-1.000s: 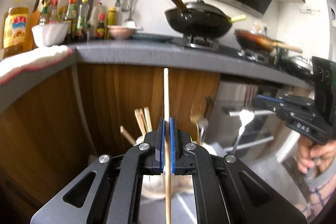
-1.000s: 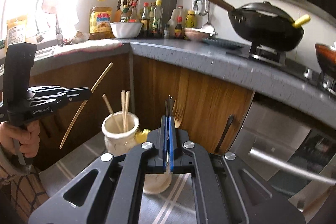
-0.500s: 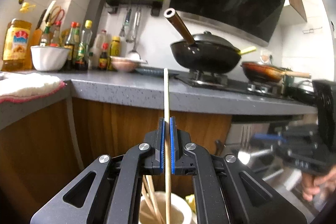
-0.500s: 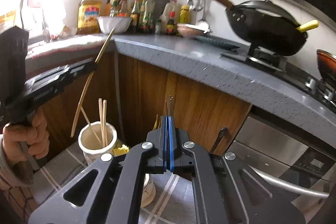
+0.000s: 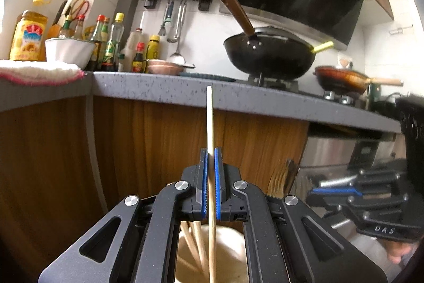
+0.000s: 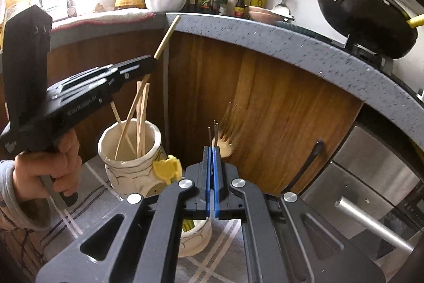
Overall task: Organize utensils
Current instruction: 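Release chopstick into the taller pot while right tool drops silver fork into the smaller pot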
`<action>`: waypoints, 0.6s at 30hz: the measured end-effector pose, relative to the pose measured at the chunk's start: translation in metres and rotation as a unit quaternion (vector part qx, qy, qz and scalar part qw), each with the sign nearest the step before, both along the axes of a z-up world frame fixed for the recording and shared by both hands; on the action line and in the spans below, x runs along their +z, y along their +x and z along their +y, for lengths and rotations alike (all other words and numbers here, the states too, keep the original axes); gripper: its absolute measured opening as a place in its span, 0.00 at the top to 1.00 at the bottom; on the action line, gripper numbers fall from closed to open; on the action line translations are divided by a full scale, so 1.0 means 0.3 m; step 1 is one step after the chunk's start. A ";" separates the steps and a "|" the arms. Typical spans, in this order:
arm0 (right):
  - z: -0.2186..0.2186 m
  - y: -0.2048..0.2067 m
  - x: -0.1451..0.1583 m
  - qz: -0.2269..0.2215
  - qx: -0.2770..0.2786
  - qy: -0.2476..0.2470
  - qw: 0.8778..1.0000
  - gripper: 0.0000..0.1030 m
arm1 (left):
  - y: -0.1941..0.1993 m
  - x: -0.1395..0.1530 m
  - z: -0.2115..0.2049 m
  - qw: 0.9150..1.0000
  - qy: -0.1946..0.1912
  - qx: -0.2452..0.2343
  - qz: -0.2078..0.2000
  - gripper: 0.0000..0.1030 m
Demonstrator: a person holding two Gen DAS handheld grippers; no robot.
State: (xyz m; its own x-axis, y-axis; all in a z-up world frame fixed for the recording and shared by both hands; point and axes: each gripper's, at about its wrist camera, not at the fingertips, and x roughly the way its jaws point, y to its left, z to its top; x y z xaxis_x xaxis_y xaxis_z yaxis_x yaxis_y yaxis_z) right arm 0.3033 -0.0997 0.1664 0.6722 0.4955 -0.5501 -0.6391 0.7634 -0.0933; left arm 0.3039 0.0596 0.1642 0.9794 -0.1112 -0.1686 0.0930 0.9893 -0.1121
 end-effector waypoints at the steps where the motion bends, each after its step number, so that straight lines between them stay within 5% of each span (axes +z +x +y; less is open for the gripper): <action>1: 0.001 0.001 -0.005 0.001 0.001 0.001 1.000 0.99 | -0.002 -0.013 -0.004 1.000 0.004 0.001 0.003 0.95; 18: 0.009 0.014 -0.057 0.009 -0.006 0.040 0.999 0.97 | -0.030 -0.137 0.011 0.997 0.037 0.035 0.051 0.92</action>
State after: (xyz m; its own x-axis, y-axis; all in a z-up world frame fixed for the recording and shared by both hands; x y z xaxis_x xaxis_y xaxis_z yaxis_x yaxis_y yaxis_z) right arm 0.3074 -0.0971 0.1494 0.6687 0.5300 -0.5215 -0.6309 0.7756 -0.0207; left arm 0.2950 0.0629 0.1230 0.9619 -0.0273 -0.2722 0.0159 0.9989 -0.0441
